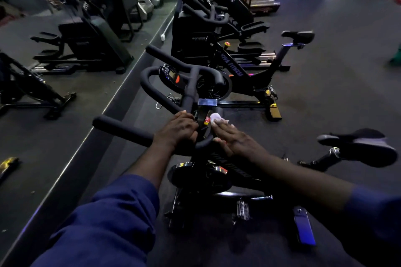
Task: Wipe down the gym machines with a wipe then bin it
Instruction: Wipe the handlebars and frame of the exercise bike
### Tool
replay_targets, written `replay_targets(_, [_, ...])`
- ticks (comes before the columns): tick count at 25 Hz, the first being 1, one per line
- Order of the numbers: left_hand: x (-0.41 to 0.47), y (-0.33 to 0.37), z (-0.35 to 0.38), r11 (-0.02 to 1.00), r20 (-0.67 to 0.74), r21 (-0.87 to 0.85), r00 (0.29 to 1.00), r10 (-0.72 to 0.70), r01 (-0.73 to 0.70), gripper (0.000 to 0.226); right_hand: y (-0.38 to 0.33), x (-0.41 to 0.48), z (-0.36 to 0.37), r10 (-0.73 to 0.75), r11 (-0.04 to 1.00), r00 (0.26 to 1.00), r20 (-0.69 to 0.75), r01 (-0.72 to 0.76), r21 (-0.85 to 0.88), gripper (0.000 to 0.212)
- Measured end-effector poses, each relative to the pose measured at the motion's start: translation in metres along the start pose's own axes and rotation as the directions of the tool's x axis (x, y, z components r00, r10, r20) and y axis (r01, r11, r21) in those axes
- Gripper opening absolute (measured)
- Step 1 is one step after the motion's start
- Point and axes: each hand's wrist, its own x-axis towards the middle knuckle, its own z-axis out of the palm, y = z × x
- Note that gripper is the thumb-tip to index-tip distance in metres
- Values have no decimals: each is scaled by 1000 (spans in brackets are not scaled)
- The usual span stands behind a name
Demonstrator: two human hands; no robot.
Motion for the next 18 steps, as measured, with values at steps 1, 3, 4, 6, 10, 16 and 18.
replay_targets(1, [-2,-4,1,1000,-12,-19,1000,22,-22,29,-15,-6,10,-21,999,1000,-4,21,34,63])
replay_targets(3, [-6,-12,4,996,0,-49,998,70,-70,24,-34,-23,33,-125,990,992,12,124,74,50])
replay_targets(4, [-5,-11,3,997,2,-38,998,61,-61,23,-31,-21,34,-131,985,991,-14,132,110,46])
replay_targets(6, [-2,-2,-1,1000,42,-22,999,-3,4,28,-23,2,27,104,980,986,-133,-79,184,45])
replay_targets(10, [-3,8,-8,1000,47,-13,999,-8,9,35,-31,27,24,406,900,893,-195,-353,256,49])
replay_targets(16, [0,8,-5,997,124,72,992,-7,-2,35,-30,38,33,437,894,864,-249,-388,224,39])
replay_targets(18, [0,7,-5,997,143,80,990,-14,3,34,-23,65,26,528,846,817,-233,-483,224,37])
